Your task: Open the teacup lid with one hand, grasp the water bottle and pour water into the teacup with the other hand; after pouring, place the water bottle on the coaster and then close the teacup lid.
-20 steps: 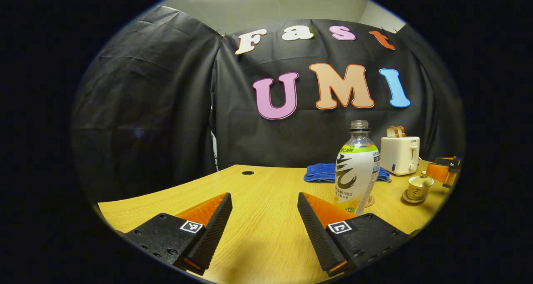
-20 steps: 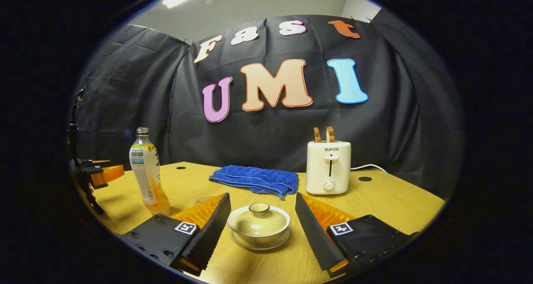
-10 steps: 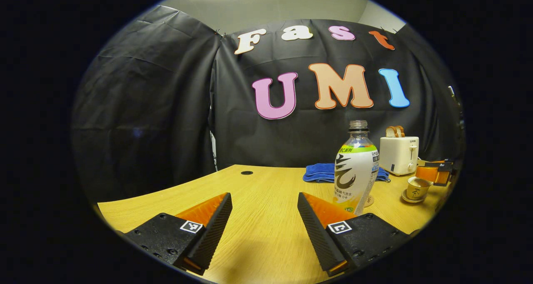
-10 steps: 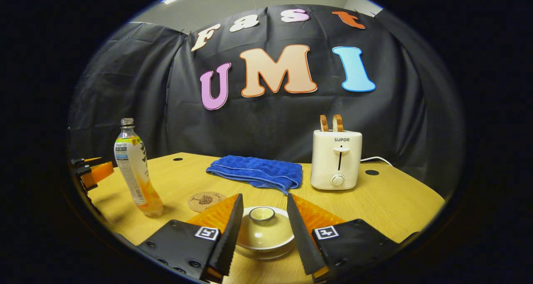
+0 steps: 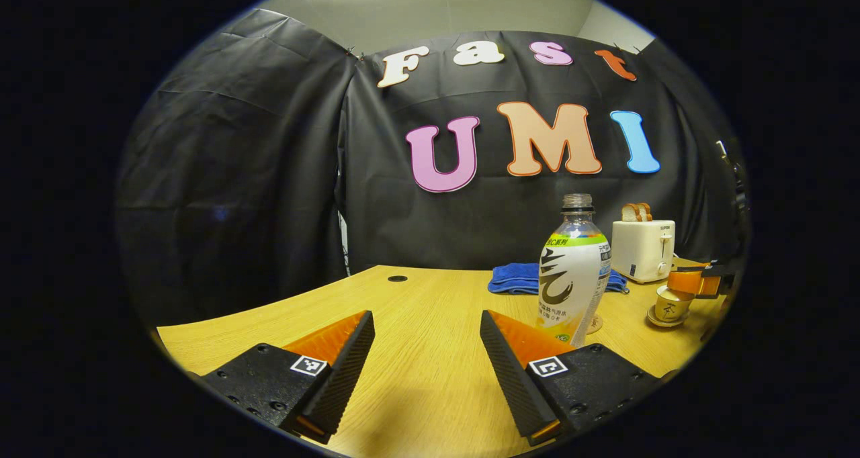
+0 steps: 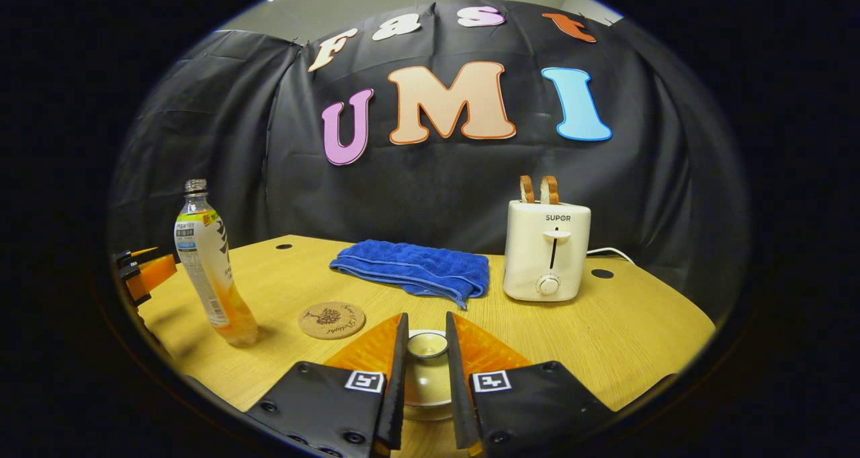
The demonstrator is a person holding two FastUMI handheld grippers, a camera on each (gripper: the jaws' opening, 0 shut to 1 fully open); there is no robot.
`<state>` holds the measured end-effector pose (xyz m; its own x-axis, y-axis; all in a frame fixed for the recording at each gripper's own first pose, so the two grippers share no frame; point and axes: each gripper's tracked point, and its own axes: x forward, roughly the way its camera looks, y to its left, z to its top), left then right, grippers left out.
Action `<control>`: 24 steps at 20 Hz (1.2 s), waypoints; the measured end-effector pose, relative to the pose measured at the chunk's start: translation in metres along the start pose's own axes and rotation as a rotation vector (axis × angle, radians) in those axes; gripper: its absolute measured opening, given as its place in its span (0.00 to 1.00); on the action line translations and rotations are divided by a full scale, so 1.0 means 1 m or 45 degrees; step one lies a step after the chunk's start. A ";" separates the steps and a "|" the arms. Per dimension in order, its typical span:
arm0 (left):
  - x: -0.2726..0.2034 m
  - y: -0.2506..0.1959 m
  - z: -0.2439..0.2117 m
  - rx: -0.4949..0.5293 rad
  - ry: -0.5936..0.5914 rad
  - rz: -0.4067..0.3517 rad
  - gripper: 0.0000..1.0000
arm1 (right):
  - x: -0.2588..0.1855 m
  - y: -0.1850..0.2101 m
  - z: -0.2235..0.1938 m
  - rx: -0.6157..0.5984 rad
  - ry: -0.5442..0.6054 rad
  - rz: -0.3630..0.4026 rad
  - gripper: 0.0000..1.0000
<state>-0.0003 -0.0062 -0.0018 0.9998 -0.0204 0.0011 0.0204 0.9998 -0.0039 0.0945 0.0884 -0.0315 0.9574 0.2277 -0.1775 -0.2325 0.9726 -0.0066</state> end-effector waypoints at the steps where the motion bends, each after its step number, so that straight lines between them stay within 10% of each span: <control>1: 0.000 0.000 0.000 0.000 0.000 0.000 0.93 | 0.000 0.000 -0.001 0.012 0.005 0.009 0.35; 12: 0.000 -0.013 0.002 -0.001 -0.006 -0.092 0.93 | -0.020 -0.009 0.017 0.008 -0.162 -0.055 0.35; 24: -0.022 -0.076 0.002 -0.007 -0.014 -0.544 0.91 | -0.054 -0.029 0.017 0.022 -0.204 -0.123 0.34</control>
<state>-0.0238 -0.0821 0.0005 0.9016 -0.4324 0.0145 0.4325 0.9016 -0.0060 0.0521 0.0489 -0.0050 0.9905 0.1367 -0.0175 -0.1367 0.9906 0.0013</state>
